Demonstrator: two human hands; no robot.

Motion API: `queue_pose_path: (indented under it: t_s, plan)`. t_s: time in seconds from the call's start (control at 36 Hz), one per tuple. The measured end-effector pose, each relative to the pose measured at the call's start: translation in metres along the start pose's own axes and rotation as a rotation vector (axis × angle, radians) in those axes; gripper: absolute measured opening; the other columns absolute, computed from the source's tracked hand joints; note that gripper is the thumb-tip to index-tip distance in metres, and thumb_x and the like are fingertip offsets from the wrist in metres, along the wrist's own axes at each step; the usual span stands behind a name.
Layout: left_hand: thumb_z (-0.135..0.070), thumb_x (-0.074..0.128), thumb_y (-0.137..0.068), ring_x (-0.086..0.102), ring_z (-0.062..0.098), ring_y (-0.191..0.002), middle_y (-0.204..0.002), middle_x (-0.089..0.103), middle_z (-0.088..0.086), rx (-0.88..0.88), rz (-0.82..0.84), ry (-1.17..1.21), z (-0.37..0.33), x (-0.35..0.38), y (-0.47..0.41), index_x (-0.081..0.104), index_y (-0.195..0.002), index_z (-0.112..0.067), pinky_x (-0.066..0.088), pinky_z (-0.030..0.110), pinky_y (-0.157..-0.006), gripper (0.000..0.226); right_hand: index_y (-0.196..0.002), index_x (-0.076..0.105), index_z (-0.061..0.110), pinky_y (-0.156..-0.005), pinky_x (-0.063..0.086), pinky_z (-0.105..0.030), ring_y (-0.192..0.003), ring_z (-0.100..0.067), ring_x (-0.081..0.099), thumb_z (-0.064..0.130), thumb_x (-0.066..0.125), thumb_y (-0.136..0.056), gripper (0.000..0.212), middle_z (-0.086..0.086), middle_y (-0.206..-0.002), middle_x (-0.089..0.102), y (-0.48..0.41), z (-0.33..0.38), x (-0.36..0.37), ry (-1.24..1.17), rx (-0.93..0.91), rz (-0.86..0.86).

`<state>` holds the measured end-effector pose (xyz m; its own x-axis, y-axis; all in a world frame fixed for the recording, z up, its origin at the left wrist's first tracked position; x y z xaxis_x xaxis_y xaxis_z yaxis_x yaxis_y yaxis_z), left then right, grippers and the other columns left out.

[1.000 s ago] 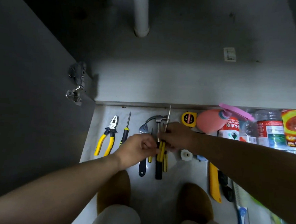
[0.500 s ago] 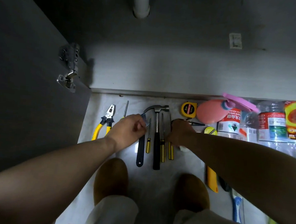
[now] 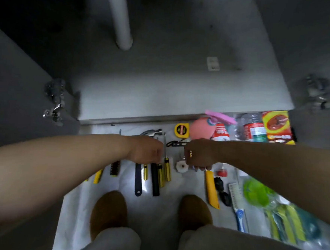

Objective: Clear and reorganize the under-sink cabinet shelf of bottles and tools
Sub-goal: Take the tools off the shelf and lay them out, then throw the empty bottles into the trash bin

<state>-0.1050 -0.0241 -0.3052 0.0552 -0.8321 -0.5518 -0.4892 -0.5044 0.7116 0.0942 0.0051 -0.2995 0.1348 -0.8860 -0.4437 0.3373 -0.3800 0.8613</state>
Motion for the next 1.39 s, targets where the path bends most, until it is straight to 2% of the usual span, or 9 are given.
queue_pose_path:
  t_s: [0.08,0.19,0.28,0.47,0.56,0.78,1.0,1.19,1.39]
  plan:
    - [-0.042,0.05,-0.101,0.057,0.018,-0.096,-0.116,0.064,0.001,0.054,0.005,-0.196,-0.04,-0.033,0.001,0.06,-0.118,-0.02,0.044,0.03,-0.078,0.029,-0.101,0.072,0.0,-0.066,0.061,-0.032,-0.08,-0.027,0.073,0.015,0.054,-0.092,0.025,-0.017,-0.096,0.075,0.043,-0.029,0.004,-0.033,0.041,-0.167]
    - [-0.044,0.05,-0.101,0.058,0.024,-0.099,-0.121,0.06,0.005,0.145,-0.046,-0.339,-0.098,-0.068,0.002,0.061,-0.119,-0.018,0.039,0.028,-0.075,0.033,-0.102,0.064,0.003,-0.064,0.063,-0.041,-0.073,-0.029,0.074,0.008,0.052,-0.094,0.016,-0.019,-0.091,0.074,0.094,-0.072,0.031,-0.228,0.174,-0.313]
    - [-0.044,0.049,-0.102,0.05,0.016,-0.084,-0.112,0.056,0.002,0.192,-0.107,-0.372,-0.137,-0.084,0.002,0.062,-0.116,-0.021,0.035,0.025,-0.063,0.03,-0.099,0.065,0.007,-0.069,0.06,-0.036,-0.083,-0.028,0.073,0.01,0.049,-0.091,0.018,-0.015,-0.101,0.072,0.123,-0.098,0.051,-0.252,0.213,-0.399]
    - [-0.04,0.054,-0.099,0.058,0.017,-0.097,-0.106,0.063,-0.004,0.219,-0.223,-0.274,-0.188,-0.077,-0.028,0.064,-0.107,-0.024,0.043,0.027,-0.079,0.021,-0.097,0.057,0.024,-0.082,0.044,-0.029,-0.104,-0.026,0.059,0.022,0.057,-0.086,0.011,-0.004,-0.108,0.054,0.154,-0.155,0.071,-0.368,0.318,-0.63]
    - [-0.037,0.054,-0.098,0.062,0.018,-0.096,-0.104,0.066,-0.005,0.239,-0.27,-0.189,-0.198,-0.07,-0.045,0.065,-0.101,-0.026,0.052,0.034,-0.086,0.016,-0.114,0.053,0.02,-0.084,0.044,-0.029,-0.106,-0.027,0.057,0.025,0.065,-0.084,0.033,-0.009,-0.119,0.052,0.144,-0.178,0.069,-0.464,0.362,-0.712]
    - [-0.024,0.06,-0.098,0.061,0.003,-0.091,-0.098,0.064,-0.013,0.293,-0.472,0.132,-0.191,-0.075,-0.075,0.07,-0.095,-0.029,0.051,0.022,-0.078,0.011,-0.134,0.041,0.013,-0.104,0.045,-0.047,-0.122,-0.034,0.05,0.029,0.07,-0.088,0.057,-0.015,-0.133,0.043,0.087,-0.21,0.032,-0.693,0.486,-0.984]
    - [-0.02,0.058,-0.1,0.068,0.009,-0.089,-0.101,0.07,-0.008,0.146,-0.539,0.387,-0.167,-0.073,-0.09,0.07,-0.1,-0.025,0.055,0.019,-0.069,0.012,-0.151,0.024,0.007,-0.108,0.041,-0.048,-0.137,-0.036,0.038,0.061,0.062,-0.087,0.092,-0.02,-0.148,0.039,0.047,-0.228,0.008,-0.473,0.653,-0.965]
    - [-0.016,0.055,-0.101,0.07,0.021,-0.086,-0.1,0.069,-0.004,0.156,-0.557,0.476,-0.17,-0.078,-0.087,0.067,-0.1,-0.028,0.062,0.041,-0.075,0.018,-0.143,0.033,0.002,-0.105,0.04,-0.045,-0.131,-0.033,0.041,0.048,0.065,-0.089,0.077,-0.018,-0.141,0.042,0.04,-0.223,-0.001,-0.387,0.779,-0.992]
    - [-0.014,0.056,-0.099,0.066,0.012,-0.091,-0.099,0.067,-0.007,0.223,-0.587,0.476,-0.179,-0.091,-0.085,0.066,-0.103,-0.026,0.054,0.024,-0.074,0.016,-0.121,0.053,0.005,-0.092,0.049,-0.041,-0.113,-0.037,0.059,0.011,0.065,-0.089,0.035,-0.016,-0.122,0.061,0.064,-0.217,-0.003,-0.842,0.679,-1.196]
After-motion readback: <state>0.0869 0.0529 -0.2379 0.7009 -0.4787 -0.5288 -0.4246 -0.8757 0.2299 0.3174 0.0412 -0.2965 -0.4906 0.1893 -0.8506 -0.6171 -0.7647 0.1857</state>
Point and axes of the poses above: each hand's wrist, its own y-axis away from the middle knuckle, its own x-axis out of the palm, z = x × y, the point moved 1 cm from there along -y, towards the middle knuckle
